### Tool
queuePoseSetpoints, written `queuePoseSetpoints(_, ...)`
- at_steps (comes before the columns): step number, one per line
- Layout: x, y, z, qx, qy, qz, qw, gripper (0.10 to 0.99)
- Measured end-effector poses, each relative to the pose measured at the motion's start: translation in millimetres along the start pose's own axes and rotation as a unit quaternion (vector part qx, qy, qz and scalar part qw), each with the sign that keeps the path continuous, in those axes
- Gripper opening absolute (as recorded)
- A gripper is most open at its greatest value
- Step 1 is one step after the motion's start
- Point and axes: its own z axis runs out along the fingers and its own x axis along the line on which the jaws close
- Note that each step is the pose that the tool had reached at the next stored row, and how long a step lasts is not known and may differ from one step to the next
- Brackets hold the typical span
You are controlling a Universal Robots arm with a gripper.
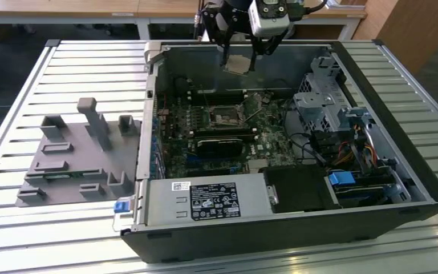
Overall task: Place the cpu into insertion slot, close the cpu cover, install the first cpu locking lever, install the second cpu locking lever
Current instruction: 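Place the cpu into insertion slot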
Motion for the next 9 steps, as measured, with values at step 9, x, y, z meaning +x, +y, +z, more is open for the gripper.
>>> queuePoseSetpoints(9, 0.0, 0.0, 0.2, -0.0008, -0.0034, 0.038, 0.9993, 0.537)
